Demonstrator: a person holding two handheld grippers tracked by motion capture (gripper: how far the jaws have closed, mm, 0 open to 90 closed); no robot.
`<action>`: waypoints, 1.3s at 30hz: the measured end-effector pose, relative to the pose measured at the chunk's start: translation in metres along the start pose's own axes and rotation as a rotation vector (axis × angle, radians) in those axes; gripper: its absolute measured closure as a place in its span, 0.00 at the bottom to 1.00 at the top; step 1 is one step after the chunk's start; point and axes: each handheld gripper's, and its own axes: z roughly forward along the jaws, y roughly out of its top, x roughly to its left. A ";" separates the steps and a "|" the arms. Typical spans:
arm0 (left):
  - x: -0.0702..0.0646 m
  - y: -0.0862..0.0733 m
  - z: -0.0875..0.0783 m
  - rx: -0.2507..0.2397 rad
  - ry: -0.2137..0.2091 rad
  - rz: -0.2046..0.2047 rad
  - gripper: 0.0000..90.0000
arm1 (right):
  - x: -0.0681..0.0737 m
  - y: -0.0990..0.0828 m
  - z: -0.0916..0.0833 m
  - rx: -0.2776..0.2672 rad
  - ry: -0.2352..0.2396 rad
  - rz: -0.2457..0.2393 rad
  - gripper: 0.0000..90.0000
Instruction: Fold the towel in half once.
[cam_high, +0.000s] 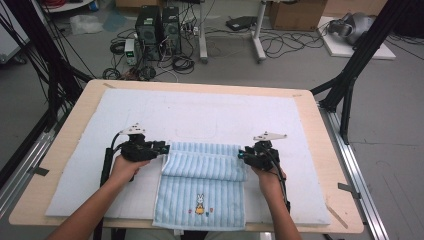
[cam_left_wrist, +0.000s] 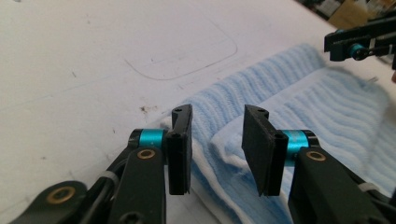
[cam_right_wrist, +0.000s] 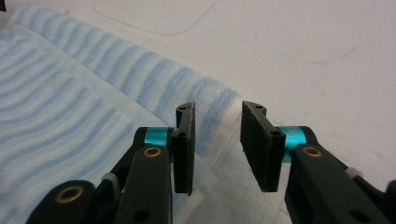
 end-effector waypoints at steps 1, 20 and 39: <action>0.001 0.000 0.004 0.006 0.005 -0.013 0.72 | -0.001 0.000 0.004 0.011 -0.005 0.003 0.73; 0.012 0.008 0.005 0.005 0.082 -0.049 0.71 | 0.000 0.008 0.017 -0.020 -0.030 -0.024 0.96; 0.005 0.001 0.006 -0.011 0.079 -0.017 0.98 | 0.003 0.010 0.015 -0.034 -0.046 -0.042 0.96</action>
